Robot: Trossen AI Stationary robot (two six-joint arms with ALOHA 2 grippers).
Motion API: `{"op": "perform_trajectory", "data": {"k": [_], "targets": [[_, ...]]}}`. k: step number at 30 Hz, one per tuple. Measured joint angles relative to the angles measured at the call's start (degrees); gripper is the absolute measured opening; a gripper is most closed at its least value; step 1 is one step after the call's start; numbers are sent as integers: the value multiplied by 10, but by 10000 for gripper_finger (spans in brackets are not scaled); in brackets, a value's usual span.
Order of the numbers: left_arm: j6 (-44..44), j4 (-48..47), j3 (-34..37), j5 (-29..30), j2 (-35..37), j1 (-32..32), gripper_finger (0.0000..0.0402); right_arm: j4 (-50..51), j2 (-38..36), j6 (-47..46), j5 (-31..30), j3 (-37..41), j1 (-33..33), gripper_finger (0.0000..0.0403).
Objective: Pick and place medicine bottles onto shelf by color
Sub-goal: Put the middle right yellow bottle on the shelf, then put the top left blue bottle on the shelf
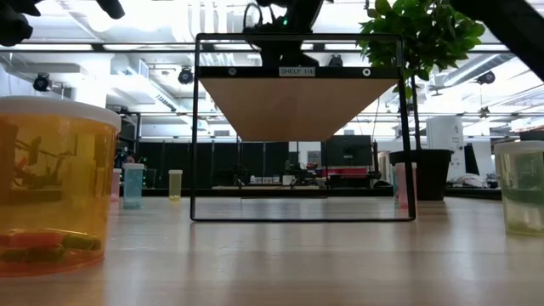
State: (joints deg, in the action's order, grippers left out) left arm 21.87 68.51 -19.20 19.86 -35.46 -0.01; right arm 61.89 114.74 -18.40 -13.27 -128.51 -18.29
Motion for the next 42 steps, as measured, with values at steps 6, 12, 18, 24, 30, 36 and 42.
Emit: {"op": "perform_trajectory", "data": {"k": [6, 12, 18, 24, 30, 36, 42], "targets": [[0, 0, 0, 0, 0, 0, 0, -2, 39, 1, -2, -42, -9, 95], [-2, 0, 0, 0, 0, 0, 0, -10, 65, -2, -18, -50, -6, 95], [-2, 0, 0, 0, 4, 0, 0, -12, 67, -9, -47, -47, 1, 95], [-3, 0, 0, 0, 7, 0, 0, -8, 67, -37, -48, -42, 1, 113], [-3, 0, 0, 0, 10, 0, 0, -8, 67, -41, -48, -31, 3, 143], [-3, 0, 0, 0, 11, 0, 0, 4, 67, -41, -48, -38, 3, 167], [-1, 0, 0, 0, 7, 0, 0, 22, 53, -41, -47, -65, 5, 187]]}}
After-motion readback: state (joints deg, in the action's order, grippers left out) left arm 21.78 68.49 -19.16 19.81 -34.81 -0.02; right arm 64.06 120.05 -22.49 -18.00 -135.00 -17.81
